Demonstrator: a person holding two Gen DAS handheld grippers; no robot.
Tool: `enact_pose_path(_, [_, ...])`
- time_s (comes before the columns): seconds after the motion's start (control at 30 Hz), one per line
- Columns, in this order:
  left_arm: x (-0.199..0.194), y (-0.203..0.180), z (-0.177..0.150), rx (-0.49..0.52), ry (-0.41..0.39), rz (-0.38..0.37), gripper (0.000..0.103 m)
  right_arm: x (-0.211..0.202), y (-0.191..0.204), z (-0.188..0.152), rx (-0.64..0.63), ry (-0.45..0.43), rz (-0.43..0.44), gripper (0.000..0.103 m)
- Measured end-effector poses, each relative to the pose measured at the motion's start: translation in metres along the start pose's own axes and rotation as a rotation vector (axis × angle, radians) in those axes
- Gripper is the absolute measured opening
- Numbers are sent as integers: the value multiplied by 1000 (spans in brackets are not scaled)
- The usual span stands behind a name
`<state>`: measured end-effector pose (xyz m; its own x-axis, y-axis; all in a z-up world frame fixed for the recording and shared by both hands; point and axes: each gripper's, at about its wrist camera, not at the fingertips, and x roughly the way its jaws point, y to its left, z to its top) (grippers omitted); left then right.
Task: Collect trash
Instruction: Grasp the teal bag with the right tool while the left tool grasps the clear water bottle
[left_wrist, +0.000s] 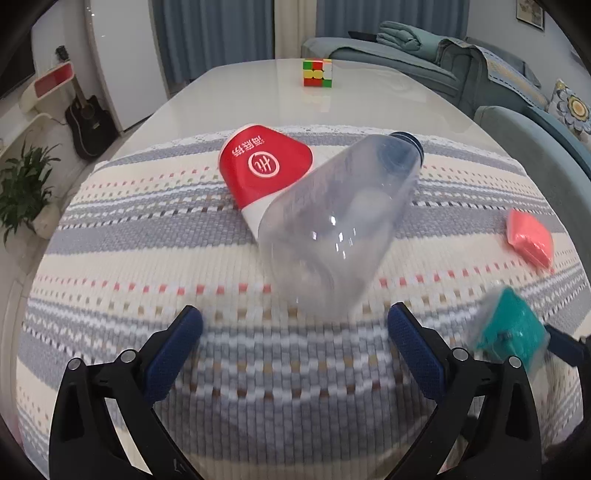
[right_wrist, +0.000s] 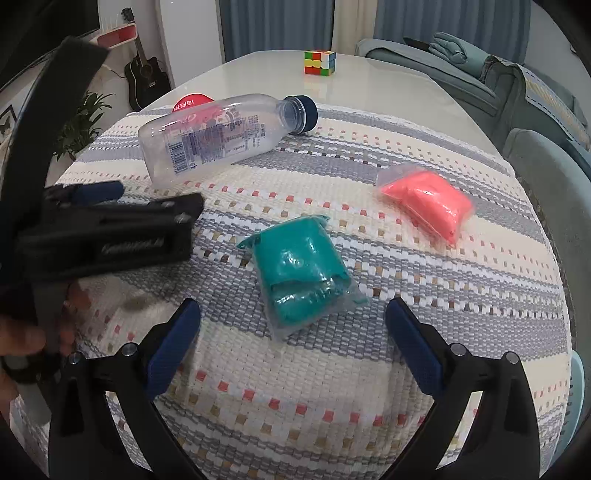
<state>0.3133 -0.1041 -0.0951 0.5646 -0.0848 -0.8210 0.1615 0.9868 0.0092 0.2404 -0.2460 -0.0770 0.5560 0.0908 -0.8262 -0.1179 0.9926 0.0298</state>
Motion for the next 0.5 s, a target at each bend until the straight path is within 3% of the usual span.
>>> enact_pose_path(0.5, [14,-2,24,-18,0,11,97,4,0,7,-5,-1,1,97])
